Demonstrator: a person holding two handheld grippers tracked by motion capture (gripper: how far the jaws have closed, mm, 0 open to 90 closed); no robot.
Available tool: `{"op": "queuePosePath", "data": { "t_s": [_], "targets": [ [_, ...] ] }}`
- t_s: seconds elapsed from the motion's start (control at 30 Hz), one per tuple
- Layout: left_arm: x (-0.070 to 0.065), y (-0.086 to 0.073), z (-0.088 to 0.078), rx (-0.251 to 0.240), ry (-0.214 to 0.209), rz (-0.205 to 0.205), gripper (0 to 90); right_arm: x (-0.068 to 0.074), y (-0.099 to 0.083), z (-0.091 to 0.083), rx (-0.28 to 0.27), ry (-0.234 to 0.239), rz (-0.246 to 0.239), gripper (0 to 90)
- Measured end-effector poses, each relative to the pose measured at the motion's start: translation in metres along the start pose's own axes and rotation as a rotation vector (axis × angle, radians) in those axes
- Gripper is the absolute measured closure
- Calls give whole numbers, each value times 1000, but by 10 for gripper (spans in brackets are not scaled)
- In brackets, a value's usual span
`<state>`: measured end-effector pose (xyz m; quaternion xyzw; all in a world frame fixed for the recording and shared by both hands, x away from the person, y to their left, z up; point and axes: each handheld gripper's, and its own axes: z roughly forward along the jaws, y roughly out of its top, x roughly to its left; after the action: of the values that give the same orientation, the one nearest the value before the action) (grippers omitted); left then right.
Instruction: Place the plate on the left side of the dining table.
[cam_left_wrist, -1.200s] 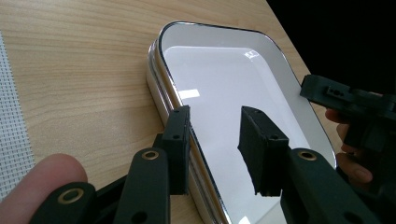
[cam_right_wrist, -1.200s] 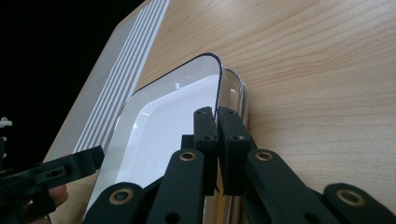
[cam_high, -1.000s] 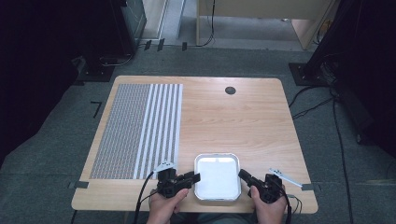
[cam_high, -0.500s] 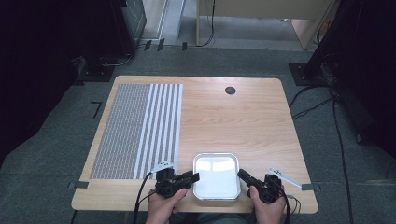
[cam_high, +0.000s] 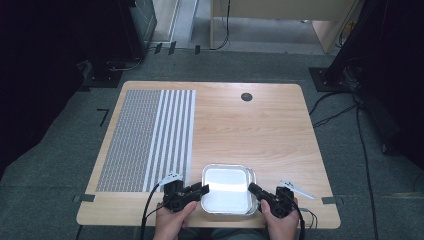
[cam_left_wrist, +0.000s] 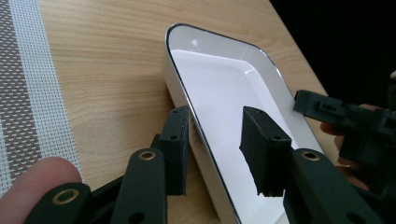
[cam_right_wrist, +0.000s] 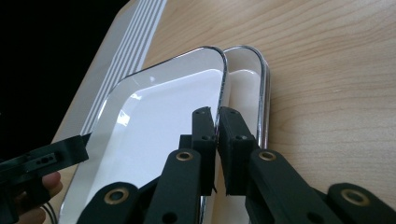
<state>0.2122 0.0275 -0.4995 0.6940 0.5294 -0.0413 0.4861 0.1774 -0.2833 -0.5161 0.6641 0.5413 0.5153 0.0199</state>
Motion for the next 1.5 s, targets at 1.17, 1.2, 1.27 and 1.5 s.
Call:
{"op": "queuePosePath", "data": {
  "t_s": [1.17, 1.2, 1.27, 1.5],
  "targets": [
    [-28, -5, 0, 26, 249, 226, 768, 26, -12, 14, 35, -231, -131, 874],
    [-27, -4, 0, 28, 244, 220, 774, 25, -9, 13, 49, -208, -78, 891],
    [-27, -2, -2, 27, 238, 211, 784, 26, -8, 12, 52, -204, -71, 893],
    [-24, 4, -6, 34, 250, 208, 793, 40, 0, 14, 25, -209, -125, 900]
  ]
}}
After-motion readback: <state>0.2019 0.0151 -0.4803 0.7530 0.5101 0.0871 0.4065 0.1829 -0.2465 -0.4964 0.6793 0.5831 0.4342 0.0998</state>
